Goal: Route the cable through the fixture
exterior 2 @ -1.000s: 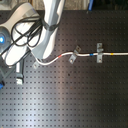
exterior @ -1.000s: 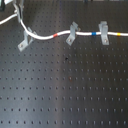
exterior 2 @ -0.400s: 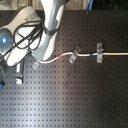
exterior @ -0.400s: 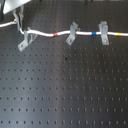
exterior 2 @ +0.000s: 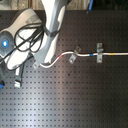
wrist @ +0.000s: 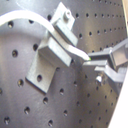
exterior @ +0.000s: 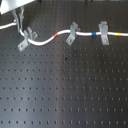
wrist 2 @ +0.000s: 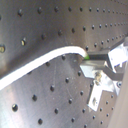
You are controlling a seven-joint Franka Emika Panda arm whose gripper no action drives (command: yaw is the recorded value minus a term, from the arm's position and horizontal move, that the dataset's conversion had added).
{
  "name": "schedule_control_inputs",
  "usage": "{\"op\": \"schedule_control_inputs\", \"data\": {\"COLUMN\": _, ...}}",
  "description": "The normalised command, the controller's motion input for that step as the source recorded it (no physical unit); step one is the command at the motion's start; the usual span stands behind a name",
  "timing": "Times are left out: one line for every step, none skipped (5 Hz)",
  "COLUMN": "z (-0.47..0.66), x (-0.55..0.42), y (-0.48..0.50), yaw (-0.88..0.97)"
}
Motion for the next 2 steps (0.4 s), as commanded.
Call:
{"op": "schedule_control_inputs", "data": {"z": 0.01, "x": 0.000, "y": 0.000, "yaw": 0.00}}
{"op": "schedule_control_inputs", "data": {"z": 0.00, "x": 0.000, "y": 0.000, "yaw": 0.05}}
